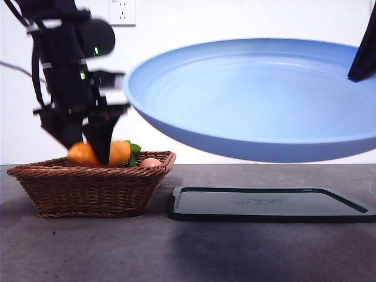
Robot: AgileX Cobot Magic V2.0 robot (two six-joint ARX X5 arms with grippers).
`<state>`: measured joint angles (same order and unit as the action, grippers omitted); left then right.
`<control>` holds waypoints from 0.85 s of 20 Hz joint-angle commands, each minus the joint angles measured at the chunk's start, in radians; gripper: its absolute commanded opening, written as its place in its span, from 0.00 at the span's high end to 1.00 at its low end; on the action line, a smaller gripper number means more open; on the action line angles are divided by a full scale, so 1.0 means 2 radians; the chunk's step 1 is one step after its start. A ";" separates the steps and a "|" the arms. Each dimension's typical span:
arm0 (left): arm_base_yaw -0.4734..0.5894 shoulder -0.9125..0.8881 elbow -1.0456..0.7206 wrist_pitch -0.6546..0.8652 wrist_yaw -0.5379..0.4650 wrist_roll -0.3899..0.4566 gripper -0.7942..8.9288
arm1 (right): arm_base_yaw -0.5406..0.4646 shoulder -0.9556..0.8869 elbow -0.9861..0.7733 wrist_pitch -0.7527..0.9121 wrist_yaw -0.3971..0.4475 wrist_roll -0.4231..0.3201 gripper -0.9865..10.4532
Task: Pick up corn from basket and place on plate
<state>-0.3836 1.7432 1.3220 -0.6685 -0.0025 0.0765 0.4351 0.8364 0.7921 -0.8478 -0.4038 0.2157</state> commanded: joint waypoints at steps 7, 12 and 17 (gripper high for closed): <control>-0.023 -0.151 0.016 -0.001 0.144 -0.062 0.76 | -0.037 0.143 0.004 0.115 -0.027 0.039 0.91; -0.078 -0.139 0.014 -0.010 0.200 -0.057 0.76 | -0.076 0.223 0.027 0.169 -0.064 0.072 0.91; -0.138 -0.088 0.014 -0.008 0.200 -0.029 0.76 | -0.089 0.258 0.072 0.162 -0.086 0.074 0.91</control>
<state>-0.6487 1.5433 1.3342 -0.6914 0.3927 -0.0147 0.2569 1.3396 0.9180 -0.5262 -0.5648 0.3496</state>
